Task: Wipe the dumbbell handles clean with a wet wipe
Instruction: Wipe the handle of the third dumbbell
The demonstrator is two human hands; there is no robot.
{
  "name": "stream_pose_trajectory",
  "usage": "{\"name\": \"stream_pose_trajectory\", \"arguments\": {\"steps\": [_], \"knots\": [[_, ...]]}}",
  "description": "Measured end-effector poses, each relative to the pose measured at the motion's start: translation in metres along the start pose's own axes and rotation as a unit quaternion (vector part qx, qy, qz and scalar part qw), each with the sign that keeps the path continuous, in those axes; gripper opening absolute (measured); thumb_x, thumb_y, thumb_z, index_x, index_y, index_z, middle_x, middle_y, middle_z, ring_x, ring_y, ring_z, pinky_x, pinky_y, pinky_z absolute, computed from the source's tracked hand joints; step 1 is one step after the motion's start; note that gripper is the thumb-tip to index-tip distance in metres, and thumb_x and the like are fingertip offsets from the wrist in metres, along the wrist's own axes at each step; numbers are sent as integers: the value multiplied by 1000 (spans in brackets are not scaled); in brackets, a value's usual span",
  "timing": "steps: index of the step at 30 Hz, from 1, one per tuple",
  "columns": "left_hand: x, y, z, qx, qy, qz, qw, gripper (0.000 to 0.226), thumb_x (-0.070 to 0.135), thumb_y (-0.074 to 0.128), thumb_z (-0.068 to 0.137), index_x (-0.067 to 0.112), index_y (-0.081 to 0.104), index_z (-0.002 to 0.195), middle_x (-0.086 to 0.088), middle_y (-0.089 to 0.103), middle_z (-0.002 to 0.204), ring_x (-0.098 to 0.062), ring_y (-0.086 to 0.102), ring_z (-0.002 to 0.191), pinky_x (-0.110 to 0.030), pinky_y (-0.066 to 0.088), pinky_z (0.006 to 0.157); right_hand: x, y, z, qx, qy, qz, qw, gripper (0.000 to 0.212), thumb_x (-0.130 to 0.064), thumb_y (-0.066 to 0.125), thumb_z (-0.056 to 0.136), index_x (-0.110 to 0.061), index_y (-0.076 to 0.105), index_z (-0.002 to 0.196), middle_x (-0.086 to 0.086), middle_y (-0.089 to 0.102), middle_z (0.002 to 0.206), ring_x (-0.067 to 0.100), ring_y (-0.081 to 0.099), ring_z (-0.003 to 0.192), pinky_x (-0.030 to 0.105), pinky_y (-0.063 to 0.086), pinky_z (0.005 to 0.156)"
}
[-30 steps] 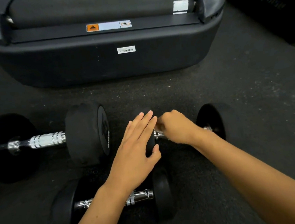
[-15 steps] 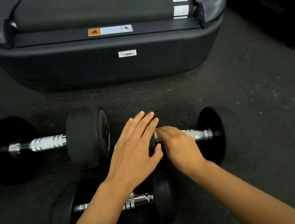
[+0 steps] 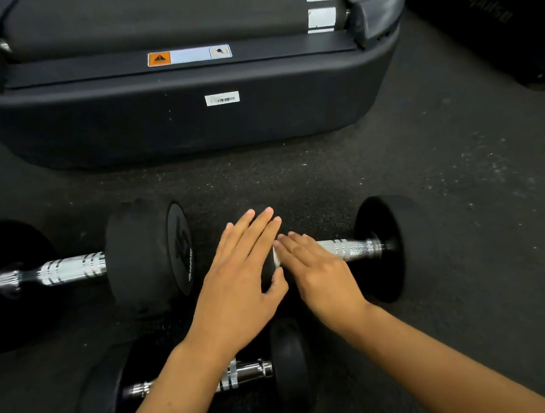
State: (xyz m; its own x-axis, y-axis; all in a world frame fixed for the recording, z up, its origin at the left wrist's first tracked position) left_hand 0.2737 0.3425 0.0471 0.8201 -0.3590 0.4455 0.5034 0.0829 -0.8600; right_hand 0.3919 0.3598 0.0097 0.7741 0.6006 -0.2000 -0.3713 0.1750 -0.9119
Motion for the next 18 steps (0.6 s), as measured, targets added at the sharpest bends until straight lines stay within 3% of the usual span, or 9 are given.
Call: {"name": "stream_pose_trajectory", "arguments": {"steps": [2,4,6,9,11,13,16,18], "knots": [[0,0,-1,0,-1,-2,1000,61,36,38,85,18,32,143,8,26,151,-5,11,142,-32,6,116,3,-2,-8,-2,-40,-5,999,41,-6,42,83,-2,61,118,13,62,121,27,57,114,40,40,99],[-1,0,0,3,-1,-6,1000,61,36,38,85,18,33,143,8,26,151,-5,11,142,-31,7,116,9,-5,-2,15,-3,15,1000,38,-1,55,79,-3,63,116,12,65,117,27,60,110,39,43,96],[0,0,1,8,-1,-12,1000,61,35,39,84,17,34,142,8,28,151,-6,12,141,-31,7,116,6,-2,6,18,31,20,999,35,-3,56,77,-2,66,111,13,67,110,27,63,104,38,40,96],[0,0,-1,8,-5,-14,1000,60,36,38,85,18,34,142,8,27,150,-6,12,141,-31,7,116,3,1,-2,-4,-19,-2,1000,37,-5,57,78,-3,63,115,13,65,116,28,61,109,37,39,97],[0,0,-1,7,-4,-14,1000,61,36,38,85,18,34,142,8,28,151,-5,12,141,-31,6,116,9,-5,0,-11,16,22,1000,37,-2,64,75,-5,65,112,11,67,111,27,63,104,34,46,92],[0,0,0,9,-3,-17,1000,61,35,39,84,18,34,142,8,28,151,-5,12,141,-31,6,116,8,-6,10,-22,77,48,996,30,-7,60,76,-7,68,105,8,70,101,26,66,95,30,50,85],[-1,1,-1,8,-5,-18,1000,61,35,39,84,18,33,143,8,27,151,-5,11,142,-31,6,116,1,-8,12,-51,58,37,996,32,-10,55,76,-7,68,105,9,70,101,27,66,94,34,52,82],[-1,1,-1,2,-5,-15,1000,62,36,38,85,19,31,144,8,26,152,-5,10,142,-31,5,116,12,-20,14,-88,88,37,992,21,-14,49,87,-12,67,98,7,70,93,28,66,86,35,52,71]]}}
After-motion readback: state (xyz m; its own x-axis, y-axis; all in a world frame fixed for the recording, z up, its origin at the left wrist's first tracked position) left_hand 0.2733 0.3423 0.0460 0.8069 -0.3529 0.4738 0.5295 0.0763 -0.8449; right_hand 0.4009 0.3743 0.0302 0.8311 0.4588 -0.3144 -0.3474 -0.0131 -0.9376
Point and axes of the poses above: each hand's wrist, its own z-axis towards the middle knuckle, its own y-axis out of the palm, x = y × z, the point moved 5 cm from there along z, towards the middle knuckle
